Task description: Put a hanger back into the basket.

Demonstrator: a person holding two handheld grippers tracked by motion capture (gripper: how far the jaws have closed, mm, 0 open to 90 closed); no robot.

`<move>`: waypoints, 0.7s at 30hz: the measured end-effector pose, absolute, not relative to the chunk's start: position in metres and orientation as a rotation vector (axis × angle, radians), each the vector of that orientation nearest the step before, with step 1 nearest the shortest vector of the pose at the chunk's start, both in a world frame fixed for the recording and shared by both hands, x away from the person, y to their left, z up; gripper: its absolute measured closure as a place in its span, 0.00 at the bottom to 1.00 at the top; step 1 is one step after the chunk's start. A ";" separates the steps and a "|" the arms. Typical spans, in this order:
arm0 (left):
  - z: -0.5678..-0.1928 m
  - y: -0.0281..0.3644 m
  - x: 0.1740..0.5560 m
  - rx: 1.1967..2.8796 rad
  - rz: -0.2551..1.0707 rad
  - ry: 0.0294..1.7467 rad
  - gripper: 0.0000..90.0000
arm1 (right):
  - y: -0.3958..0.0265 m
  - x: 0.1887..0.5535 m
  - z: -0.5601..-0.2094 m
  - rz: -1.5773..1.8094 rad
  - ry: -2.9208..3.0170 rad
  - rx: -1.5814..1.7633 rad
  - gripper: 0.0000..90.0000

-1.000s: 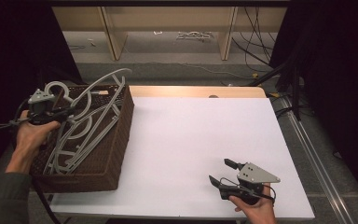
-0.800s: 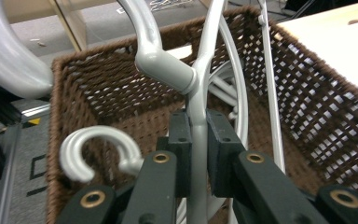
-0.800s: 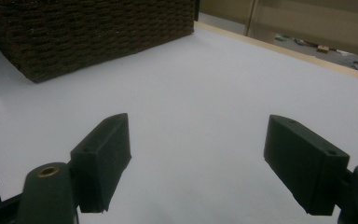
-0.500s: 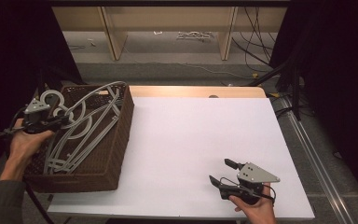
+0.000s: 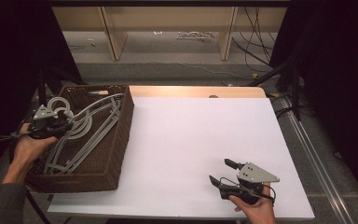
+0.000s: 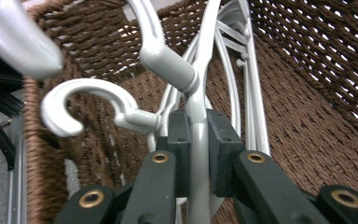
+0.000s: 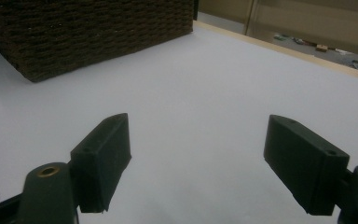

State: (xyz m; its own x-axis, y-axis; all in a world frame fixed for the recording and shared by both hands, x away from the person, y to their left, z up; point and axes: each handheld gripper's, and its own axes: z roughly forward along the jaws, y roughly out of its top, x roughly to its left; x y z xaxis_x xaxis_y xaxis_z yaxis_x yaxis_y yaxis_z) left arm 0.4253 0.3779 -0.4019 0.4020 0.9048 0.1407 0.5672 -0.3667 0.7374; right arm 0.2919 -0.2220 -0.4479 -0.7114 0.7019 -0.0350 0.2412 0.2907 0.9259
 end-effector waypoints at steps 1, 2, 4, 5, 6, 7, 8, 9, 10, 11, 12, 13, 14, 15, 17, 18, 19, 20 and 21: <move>-0.403 0.377 0.426 2.070 0.722 1.252 0.90 | -0.222 0.292 -0.448 1.409 2.128 0.845 0.26; -0.404 0.375 0.427 2.078 0.722 1.256 0.90 | -0.222 0.292 -0.448 1.412 2.128 0.843 0.26; -0.407 0.373 0.429 2.094 0.715 1.276 0.90 | -0.222 0.292 -0.448 1.412 2.128 0.845 0.26; -0.408 0.373 0.429 2.093 0.712 1.285 0.90 | -0.222 0.292 -0.448 1.411 2.128 0.845 0.26; -0.408 0.373 0.429 2.088 0.717 1.289 0.90 | -0.222 0.292 -0.448 1.410 2.127 0.843 0.26; -0.408 0.374 0.429 2.088 0.720 1.287 0.90 | -0.222 0.292 -0.448 1.410 2.128 0.842 0.26; -0.409 0.373 0.429 2.090 0.724 1.289 0.90 | -0.222 0.292 -0.448 1.413 2.128 0.844 0.26; -0.409 0.373 0.429 2.088 0.721 1.299 0.90 | -0.222 0.292 -0.448 1.413 2.127 0.843 0.27; -0.409 0.373 0.430 2.090 0.721 1.309 0.89 | -0.221 0.292 -0.449 1.420 2.120 0.841 0.26; -0.410 0.373 0.430 2.084 0.731 1.325 0.87 | -0.222 0.292 -0.448 1.404 2.129 0.846 0.27; -0.410 0.373 0.429 2.077 0.742 1.330 0.86 | -0.222 0.292 -0.448 1.404 2.129 0.846 0.27; -0.410 0.374 0.428 2.072 0.744 1.334 0.86 | -0.222 0.292 -0.448 1.408 2.129 0.845 0.27; -0.409 0.375 0.427 2.061 0.741 1.338 0.86 | -0.222 0.292 -0.448 1.408 2.127 0.844 0.27; -0.409 0.376 0.426 2.052 0.743 1.344 0.85 | -0.222 0.292 -0.448 1.408 2.127 0.847 0.27; -0.407 0.377 0.424 2.033 0.751 1.362 0.81 | -0.222 0.292 -0.448 1.407 2.129 0.854 0.27; -0.406 0.377 0.423 2.021 0.751 1.367 0.81 | -0.222 0.292 -0.448 1.408 2.126 0.852 0.27; -0.404 0.376 0.422 2.012 0.757 1.368 0.81 | -0.222 0.292 -0.448 1.409 2.126 0.844 0.27; -0.402 0.376 0.420 1.992 0.764 1.374 0.80 | -0.222 0.292 -0.448 1.412 2.127 0.843 0.27; -0.399 0.375 0.418 1.959 0.770 1.396 0.76 | -0.222 0.292 -0.448 1.412 2.127 0.844 0.27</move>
State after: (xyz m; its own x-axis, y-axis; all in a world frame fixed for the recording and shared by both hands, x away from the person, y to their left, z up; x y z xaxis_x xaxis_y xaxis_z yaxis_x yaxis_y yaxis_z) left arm 0.4182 0.3752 -0.3991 0.2760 0.9548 0.1106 0.6027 -0.2616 0.7539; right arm 0.2917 -0.2219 -0.4477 -0.7120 0.7014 -0.0331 0.2417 0.2890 0.9263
